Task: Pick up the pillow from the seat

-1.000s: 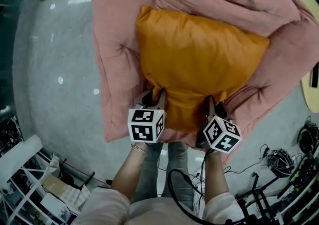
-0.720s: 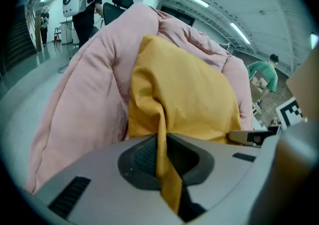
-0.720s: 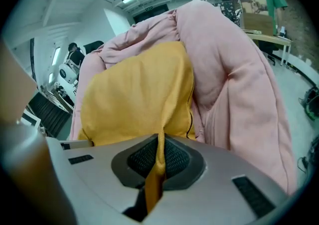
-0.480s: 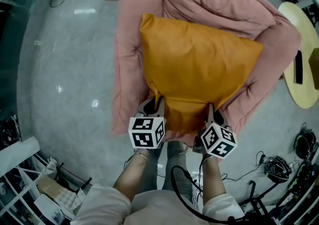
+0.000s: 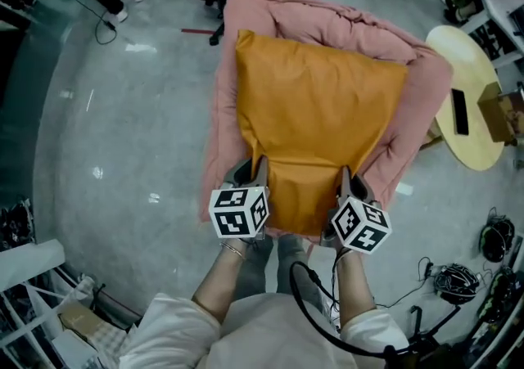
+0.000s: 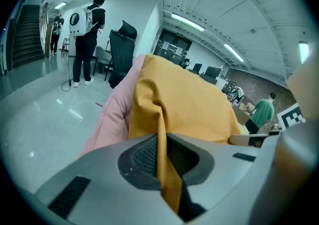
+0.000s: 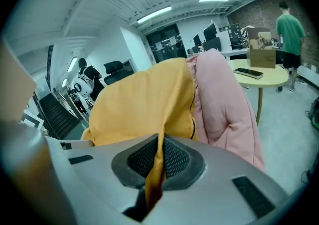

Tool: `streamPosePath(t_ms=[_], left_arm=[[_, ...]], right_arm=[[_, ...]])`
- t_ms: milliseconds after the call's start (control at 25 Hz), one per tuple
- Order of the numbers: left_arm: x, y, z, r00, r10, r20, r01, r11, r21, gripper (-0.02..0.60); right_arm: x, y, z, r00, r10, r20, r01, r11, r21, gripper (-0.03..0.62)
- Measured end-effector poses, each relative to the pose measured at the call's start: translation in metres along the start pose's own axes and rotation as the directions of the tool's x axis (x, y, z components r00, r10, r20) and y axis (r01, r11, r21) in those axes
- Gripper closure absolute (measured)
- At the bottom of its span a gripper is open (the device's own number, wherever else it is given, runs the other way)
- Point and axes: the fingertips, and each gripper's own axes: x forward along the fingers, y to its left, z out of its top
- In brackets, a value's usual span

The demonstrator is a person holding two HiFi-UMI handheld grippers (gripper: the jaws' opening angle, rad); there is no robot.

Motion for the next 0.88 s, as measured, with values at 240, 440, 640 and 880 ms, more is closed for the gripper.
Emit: streamPosePath(t_ms=[240, 440, 640, 880], left_arm=[[-0.045, -0.005, 0.024, 0.999, -0.047, 0.025, 0.046, 0.999, 0.020, 0.546], [-0.070, -0.021, 0.025, 0.991, -0.131, 0.025, 0.129, 0.989, 0.069, 0.551], [-0.079, -0.061, 0.027, 0.972, -0.233, 0.017, 0.229, 0.964, 0.137, 0.551], [-0.087, -0.122, 0.011, 0.944, -0.328, -0.024, 0.324, 0.915, 0.239, 0.551]], right_arm=[[-0.044, 0.028, 0.014, 0.999, -0.011, 0.047, 0.011, 1.000, 0.003, 0.560], [-0.087, 0.033, 0.014, 0.990, -0.074, 0.117, 0.073, 0.997, 0.013, 0.560], [-0.132, 0.012, 0.016, 0.969, -0.163, 0.184, 0.152, 0.986, 0.070, 0.560], [-0.191, -0.026, 0.010, 0.934, -0.267, 0.237, 0.243, 0.962, 0.126, 0.560]])
